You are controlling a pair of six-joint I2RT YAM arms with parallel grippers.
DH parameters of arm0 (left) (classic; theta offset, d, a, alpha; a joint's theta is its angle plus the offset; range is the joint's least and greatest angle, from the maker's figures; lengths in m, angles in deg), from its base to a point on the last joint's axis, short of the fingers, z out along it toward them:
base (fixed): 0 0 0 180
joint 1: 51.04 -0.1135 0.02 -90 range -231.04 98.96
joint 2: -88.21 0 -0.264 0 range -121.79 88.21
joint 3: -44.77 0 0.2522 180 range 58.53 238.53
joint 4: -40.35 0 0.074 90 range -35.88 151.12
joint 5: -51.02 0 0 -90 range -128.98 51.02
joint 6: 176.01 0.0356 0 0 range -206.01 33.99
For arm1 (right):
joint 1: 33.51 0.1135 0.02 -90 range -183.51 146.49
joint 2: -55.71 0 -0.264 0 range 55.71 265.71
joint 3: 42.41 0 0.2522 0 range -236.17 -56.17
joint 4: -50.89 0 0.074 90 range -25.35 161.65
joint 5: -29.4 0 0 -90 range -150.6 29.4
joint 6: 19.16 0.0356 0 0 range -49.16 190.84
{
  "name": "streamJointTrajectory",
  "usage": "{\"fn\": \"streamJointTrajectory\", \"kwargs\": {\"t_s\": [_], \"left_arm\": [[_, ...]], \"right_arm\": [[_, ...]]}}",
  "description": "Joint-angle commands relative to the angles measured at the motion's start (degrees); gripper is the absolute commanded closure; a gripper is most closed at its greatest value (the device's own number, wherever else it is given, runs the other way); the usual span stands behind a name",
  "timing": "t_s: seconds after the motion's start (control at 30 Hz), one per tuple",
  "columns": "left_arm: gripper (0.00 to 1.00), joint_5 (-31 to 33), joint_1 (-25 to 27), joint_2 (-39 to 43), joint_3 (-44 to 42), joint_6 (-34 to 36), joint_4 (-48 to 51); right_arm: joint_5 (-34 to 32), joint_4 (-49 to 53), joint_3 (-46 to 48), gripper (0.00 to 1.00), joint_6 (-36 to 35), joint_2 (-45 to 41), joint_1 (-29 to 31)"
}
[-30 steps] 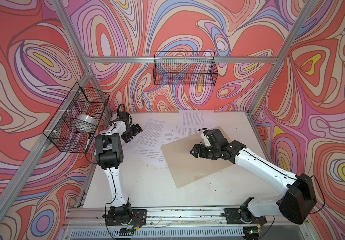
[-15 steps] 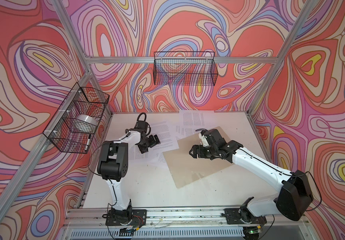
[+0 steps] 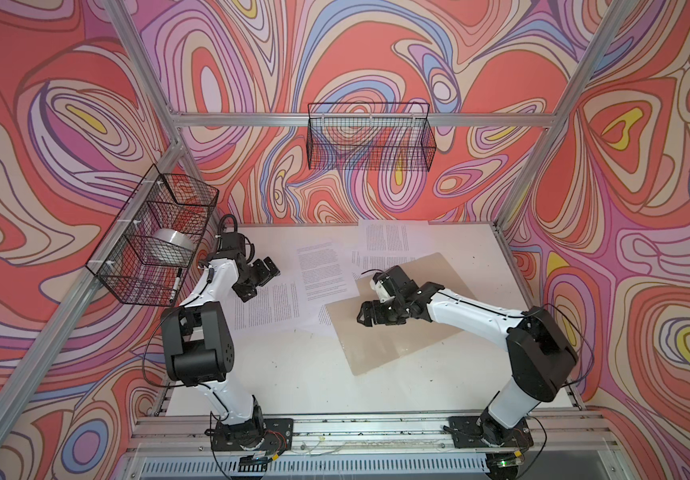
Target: Put the files into the folder
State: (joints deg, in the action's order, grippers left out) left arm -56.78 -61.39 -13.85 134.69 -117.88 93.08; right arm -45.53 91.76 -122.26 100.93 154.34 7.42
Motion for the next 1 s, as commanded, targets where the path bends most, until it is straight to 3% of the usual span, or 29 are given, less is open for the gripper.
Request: {"fn": "streamJointTrajectory", "kwargs": {"t_s": [0.0, 0.13, 0.3, 0.5, 0.7, 0.83, 0.97], "left_arm": [[0.0, 0.35, -1.62, -4.81, 2.81, 2.16, 3.71], [0.0, 0.58, -2.57, -8.93, 3.45, 2.37, 4.9], [0.0, -0.26, -2.41, -6.06, -4.93, -0.24, 2.29], [0.0, 1.62, 0.13, 2.11, -18.14, -4.12, -0.99], [0.0, -0.02, 8.63, 13.06, -31.02, -11.01, -5.98], [0.0, -1.12, 13.2, 20.27, -33.92, -13.9, -5.63], [0.0, 1.57, 13.95, 25.67, -31.26, -11.13, -0.88]], "right_arm": [[2.07, -4.03, -3.83, 0.07, 2.13, 4.51, 3.17], [3.0, -5.15, -7.47, 0.07, 3.41, 9.52, 5.73], [4.62, -6.46, -10.59, 0.07, 5.9, 14.03, 6.53], [3.13, -5.55, -13.43, 0.07, 7.34, 17.32, 6.52], [4.44, -6.54, -14.58, 0.08, 8.65, 19.76, 6.53], [5.53, -7.16, -14.69, 0.09, 8.96, 21.11, 6.75], [6.98, -7.09, -15.42, 0.12, 9.11, 21.99, 7.23]]}}
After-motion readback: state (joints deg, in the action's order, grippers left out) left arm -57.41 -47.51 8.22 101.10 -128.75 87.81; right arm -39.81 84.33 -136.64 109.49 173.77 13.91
